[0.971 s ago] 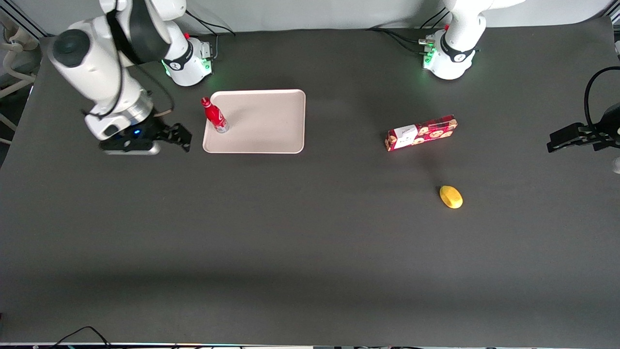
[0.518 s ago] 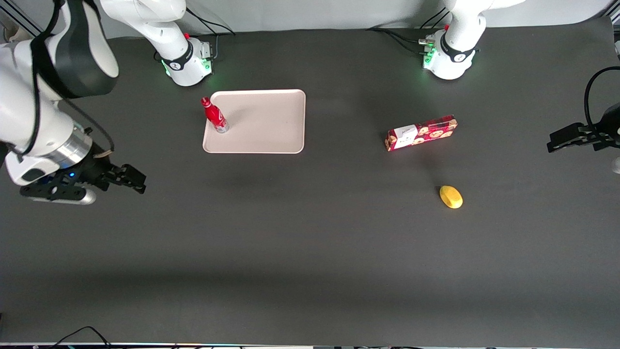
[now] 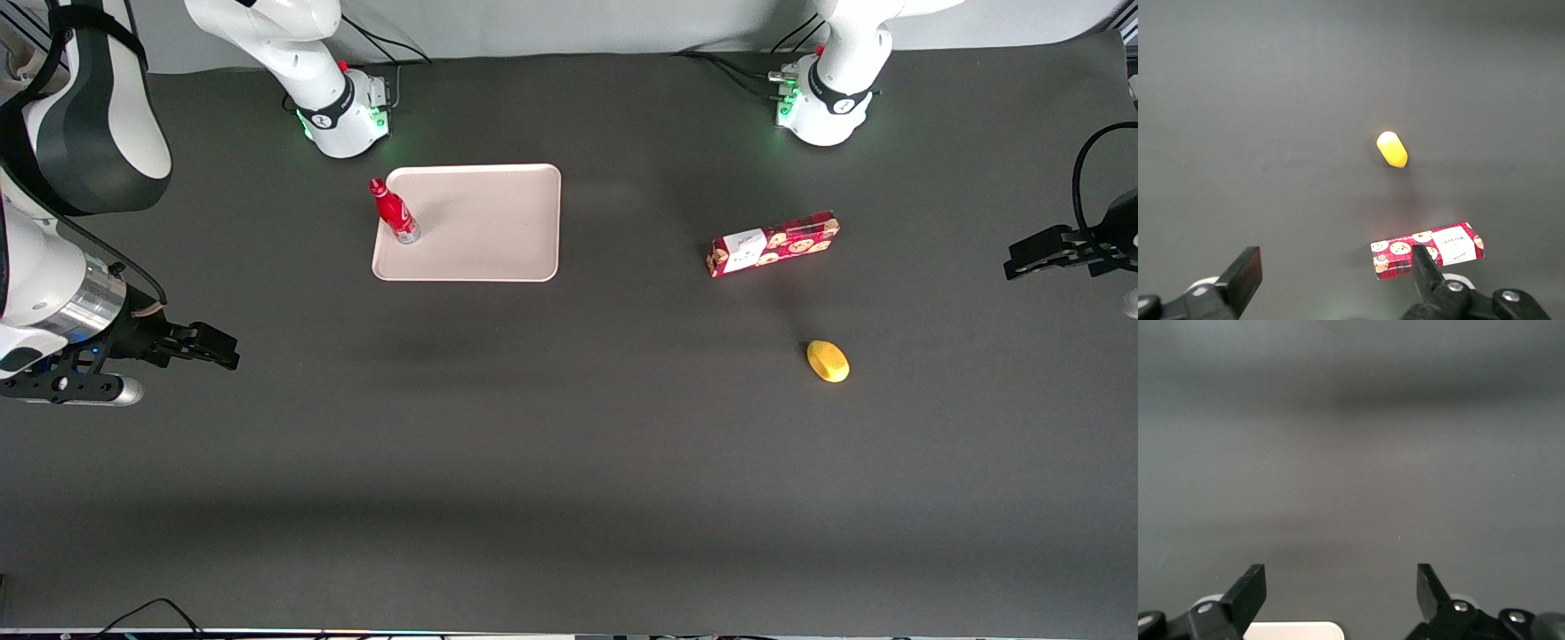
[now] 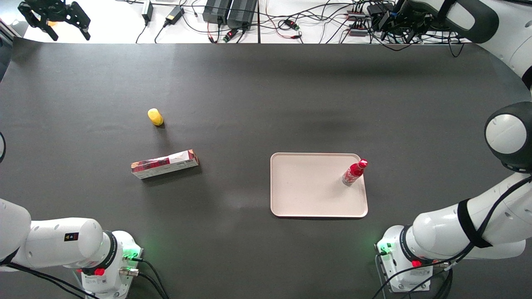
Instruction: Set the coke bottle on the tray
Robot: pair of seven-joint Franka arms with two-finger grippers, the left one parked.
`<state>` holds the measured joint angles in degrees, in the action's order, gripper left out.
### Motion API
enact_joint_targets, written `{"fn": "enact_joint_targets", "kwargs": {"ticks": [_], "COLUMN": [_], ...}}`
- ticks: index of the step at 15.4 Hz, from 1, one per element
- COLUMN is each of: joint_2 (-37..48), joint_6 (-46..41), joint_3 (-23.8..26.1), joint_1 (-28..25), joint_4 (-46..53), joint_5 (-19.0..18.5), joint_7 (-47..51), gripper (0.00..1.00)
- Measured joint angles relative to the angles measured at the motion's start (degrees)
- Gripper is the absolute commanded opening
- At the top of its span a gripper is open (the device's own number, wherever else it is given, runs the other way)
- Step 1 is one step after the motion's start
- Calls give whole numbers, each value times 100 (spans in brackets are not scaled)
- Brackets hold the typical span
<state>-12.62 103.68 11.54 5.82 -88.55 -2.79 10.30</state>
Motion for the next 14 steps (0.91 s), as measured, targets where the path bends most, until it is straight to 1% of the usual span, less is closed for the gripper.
{"fn": "enact_joint_targets", "kwargs": {"ticks": [3,8,11,12,14], "joint_2": [112,596,868,922,983], "joint_6": [-40,-65,-271,-361,-387], "joint_3": [-1,-20,-187,-253,-383], "joint_1": [2,4,31,55,100], "joint_4": [-170,-516,-592,-607,-629], "joint_5": [0,14,35,71,264], "joint_7": [-117,-142,-249,-331,-439], "gripper": [100,100,100,100,100]}}
